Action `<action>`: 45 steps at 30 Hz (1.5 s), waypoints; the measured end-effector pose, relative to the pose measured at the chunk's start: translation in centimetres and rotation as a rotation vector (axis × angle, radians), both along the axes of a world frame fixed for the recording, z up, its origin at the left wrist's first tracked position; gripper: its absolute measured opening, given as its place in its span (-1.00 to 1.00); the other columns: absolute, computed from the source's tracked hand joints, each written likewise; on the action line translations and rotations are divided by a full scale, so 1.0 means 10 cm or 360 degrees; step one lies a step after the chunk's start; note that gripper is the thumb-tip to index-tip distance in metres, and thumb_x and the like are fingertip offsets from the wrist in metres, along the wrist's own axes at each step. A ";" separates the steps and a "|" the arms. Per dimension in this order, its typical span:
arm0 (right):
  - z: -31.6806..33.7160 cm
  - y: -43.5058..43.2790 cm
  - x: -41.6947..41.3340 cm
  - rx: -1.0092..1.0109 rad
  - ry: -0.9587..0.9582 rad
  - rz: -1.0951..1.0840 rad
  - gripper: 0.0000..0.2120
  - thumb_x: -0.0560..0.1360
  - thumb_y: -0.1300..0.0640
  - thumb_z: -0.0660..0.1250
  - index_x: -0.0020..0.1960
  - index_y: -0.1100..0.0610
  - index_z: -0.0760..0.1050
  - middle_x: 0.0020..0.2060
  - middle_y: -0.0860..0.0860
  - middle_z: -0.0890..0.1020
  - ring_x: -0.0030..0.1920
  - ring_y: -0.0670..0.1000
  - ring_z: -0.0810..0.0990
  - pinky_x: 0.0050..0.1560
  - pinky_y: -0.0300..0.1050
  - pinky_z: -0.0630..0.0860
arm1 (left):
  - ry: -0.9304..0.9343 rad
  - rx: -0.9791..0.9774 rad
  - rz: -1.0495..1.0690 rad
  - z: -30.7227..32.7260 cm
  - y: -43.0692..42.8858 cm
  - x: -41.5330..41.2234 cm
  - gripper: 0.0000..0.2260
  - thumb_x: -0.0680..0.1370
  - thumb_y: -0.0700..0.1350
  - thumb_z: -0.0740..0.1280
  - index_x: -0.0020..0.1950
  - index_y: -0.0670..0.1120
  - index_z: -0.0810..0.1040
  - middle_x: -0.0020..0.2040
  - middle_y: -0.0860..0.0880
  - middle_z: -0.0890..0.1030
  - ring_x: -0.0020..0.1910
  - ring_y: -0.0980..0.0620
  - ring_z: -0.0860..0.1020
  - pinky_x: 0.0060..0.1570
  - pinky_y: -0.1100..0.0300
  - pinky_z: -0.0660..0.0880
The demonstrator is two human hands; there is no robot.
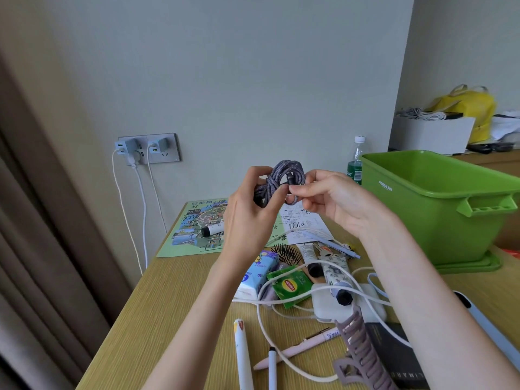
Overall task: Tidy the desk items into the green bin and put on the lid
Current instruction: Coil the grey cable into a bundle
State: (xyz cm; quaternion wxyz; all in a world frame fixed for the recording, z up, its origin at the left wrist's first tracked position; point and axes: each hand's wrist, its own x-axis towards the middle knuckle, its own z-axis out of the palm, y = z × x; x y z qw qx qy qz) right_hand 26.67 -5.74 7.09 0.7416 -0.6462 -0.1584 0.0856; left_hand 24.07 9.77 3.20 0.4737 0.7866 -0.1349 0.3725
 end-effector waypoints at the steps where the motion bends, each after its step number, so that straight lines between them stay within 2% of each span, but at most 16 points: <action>1: 0.00 0.00 0.01 0.0005 0.0032 -0.0006 -0.68 0.35 0.34 0.46 -0.30 0.08 0.35 -0.38 0.11 0.63 -0.52 -0.08 0.48 -0.46 -0.32 0.44 | 0.0020 -0.0032 -0.0011 -0.02 -0.02 0.00 -0.82 0.53 0.07 0.35 0.07 0.06 0.46 -0.29 0.09 0.58 -0.36 0.00 0.46 -0.27 -0.02 0.47; 5: -0.01 -0.02 0.03 0.0039 0.0147 -0.0012 -0.85 0.38 0.32 0.41 -0.24 0.15 0.46 -0.41 0.09 0.62 -0.52 -0.09 0.43 -0.51 -0.36 0.40 | -0.0024 0.0079 0.0024 -0.04 -0.09 -0.02 -0.81 0.52 0.05 0.36 0.09 0.09 0.44 -0.22 0.11 0.61 -0.35 0.02 0.50 -0.30 0.01 0.50; 7: -0.02 -0.02 0.03 0.0076 0.0139 -0.0044 -0.85 0.37 0.32 0.42 -0.23 0.16 0.47 -0.42 0.08 0.62 -0.52 -0.10 0.43 -0.51 -0.37 0.41 | -0.0034 0.0116 -0.0008 -0.03 -0.10 -0.02 -0.79 0.52 0.04 0.36 0.10 0.09 0.43 -0.19 0.13 0.60 -0.35 0.01 0.50 -0.31 -0.01 0.50; 10: -0.06 0.03 0.03 0.0122 -0.0009 -0.0241 -0.74 0.34 0.34 0.48 -0.26 0.12 0.42 -0.41 0.07 0.61 -0.46 -0.08 0.51 -0.41 -0.33 0.46 | -0.0053 0.0178 -0.0019 0.00 0.01 0.00 -0.75 0.52 0.08 0.38 0.13 0.09 0.42 -0.13 0.18 0.59 -0.27 0.09 0.53 -0.26 0.07 0.48; 13: -0.10 0.14 0.01 0.0076 -0.0128 -0.0428 -0.77 0.31 0.29 0.54 -0.26 0.14 0.47 -0.37 0.06 0.61 -0.35 -0.06 0.56 -0.25 -0.28 0.49 | -0.0160 0.0427 0.0114 0.03 0.14 0.02 -0.69 0.52 0.14 0.36 0.18 0.09 0.38 -0.03 0.20 0.57 -0.14 0.19 0.56 -0.23 0.14 0.46; 15: -0.12 0.18 0.00 0.0121 -0.0116 -0.0487 -0.79 0.31 0.28 0.54 -0.26 0.17 0.50 -0.35 0.08 0.63 -0.33 -0.05 0.56 -0.21 -0.26 0.51 | -0.0204 0.0599 0.0227 0.03 0.17 0.02 -0.64 0.50 0.15 0.38 0.18 0.09 0.34 0.03 0.16 0.57 -0.10 0.11 0.57 -0.26 0.10 0.46; 18: -0.12 0.19 -0.02 0.0156 -0.0103 -0.0529 -0.83 0.33 0.29 0.53 -0.23 0.20 0.53 -0.33 0.10 0.64 -0.36 -0.07 0.57 -0.26 -0.30 0.53 | -0.0235 0.0774 0.0402 0.02 0.13 0.02 -0.59 0.45 0.18 0.41 0.16 0.08 0.32 0.01 0.13 0.58 -0.16 -0.04 0.59 -0.39 0.15 0.33; 20: -0.12 0.21 -0.03 0.0104 -0.0156 -0.0580 -0.87 0.36 0.31 0.50 -0.17 0.25 0.56 -0.33 0.11 0.63 -0.38 -0.08 0.56 -0.29 -0.32 0.51 | -0.0290 0.0816 0.0489 0.01 0.11 0.01 -0.63 0.47 0.20 0.37 0.13 0.05 0.35 -0.05 0.10 0.59 -0.23 -0.08 0.59 -0.43 0.17 0.27; 24: -0.10 0.25 -0.06 0.0110 -0.0213 -0.0593 -0.93 0.39 0.34 0.47 -0.16 0.25 0.59 -0.36 0.06 0.63 -0.39 -0.11 0.59 -0.25 -0.34 0.56 | -0.0331 0.0802 0.0571 0.03 0.09 -0.03 -0.66 0.50 0.20 0.34 0.11 0.03 0.38 -0.09 0.07 0.61 -0.25 -0.12 0.60 -0.46 0.15 0.32; 29: -0.06 0.21 -0.07 0.0045 -0.0313 -0.0528 -0.91 0.38 0.38 0.46 -0.12 0.28 0.64 -0.32 0.10 0.67 -0.33 -0.07 0.66 -0.16 -0.28 0.62 | -0.0245 0.0673 0.0566 0.06 0.12 -0.03 -0.65 0.47 0.24 0.33 0.11 0.07 0.38 -0.11 0.09 0.66 -0.20 -0.11 0.62 -0.39 0.11 0.42; 32: -0.05 0.22 -0.07 -0.0015 -0.0431 -0.0645 -0.90 0.40 0.39 0.43 -0.19 0.23 0.62 -0.33 0.13 0.67 -0.30 0.02 0.70 -0.23 -0.22 0.62 | -0.0184 0.0583 0.0526 0.05 0.14 -0.03 -0.65 0.43 0.27 0.34 0.07 0.12 0.38 -0.24 0.14 0.65 -0.23 -0.06 0.61 -0.39 0.16 0.31; 36: -0.04 0.13 -0.01 0.0035 -0.0471 -0.0610 -0.87 0.42 0.41 0.40 -0.19 0.20 0.57 -0.28 0.15 0.67 -0.28 0.10 0.72 -0.31 -0.24 0.58 | -0.0030 0.0399 0.0426 0.07 0.20 -0.01 -0.66 0.38 0.25 0.40 0.03 0.16 0.40 -0.40 0.22 0.56 -0.31 0.03 0.56 -0.37 0.16 0.37; 38: -0.06 0.10 0.04 0.0060 -0.0430 -0.0594 -0.86 0.42 0.42 0.38 -0.17 0.21 0.56 -0.26 0.14 0.68 -0.29 0.06 0.72 -0.28 -0.23 0.60 | 0.0062 0.0261 0.0253 0.08 0.22 0.02 -0.68 0.37 0.21 0.44 0.00 0.16 0.43 -0.41 0.15 0.59 -0.39 0.04 0.53 -0.36 0.13 0.44; 41: -0.15 0.10 0.11 -0.0034 -0.0445 -0.0631 -0.80 0.45 0.44 0.28 -0.11 0.18 0.57 -0.17 0.12 0.68 -0.22 -0.01 0.69 -0.18 -0.20 0.62 | 0.0246 0.0002 -0.0137 0.11 0.21 0.01 -0.74 0.39 0.10 0.50 -0.02 0.11 0.50 -0.36 -0.02 0.63 -0.49 0.06 0.42 -0.43 0.22 0.39; 43: -0.19 0.10 0.14 -0.0072 -0.0437 -0.0487 -0.74 0.46 0.47 0.24 -0.03 0.19 0.58 -0.11 0.10 0.69 -0.12 -0.02 0.68 -0.06 -0.18 0.62 | 0.0413 -0.0190 -0.0390 0.13 0.22 -0.01 -0.77 0.40 0.04 0.52 -0.02 0.07 0.56 -0.33 -0.10 0.65 -0.46 0.10 0.45 -0.44 0.31 0.36; 45: -0.22 0.09 0.14 0.0011 -0.0371 -0.0196 -0.72 0.47 0.48 0.24 0.04 0.21 0.58 -0.06 0.14 0.69 -0.05 0.02 0.67 0.05 -0.14 0.61 | 0.0561 -0.0295 -0.0584 0.14 0.24 -0.02 -0.77 0.41 0.03 0.51 0.00 0.02 0.59 -0.32 -0.07 0.66 -0.40 0.09 0.51 -0.40 0.29 0.37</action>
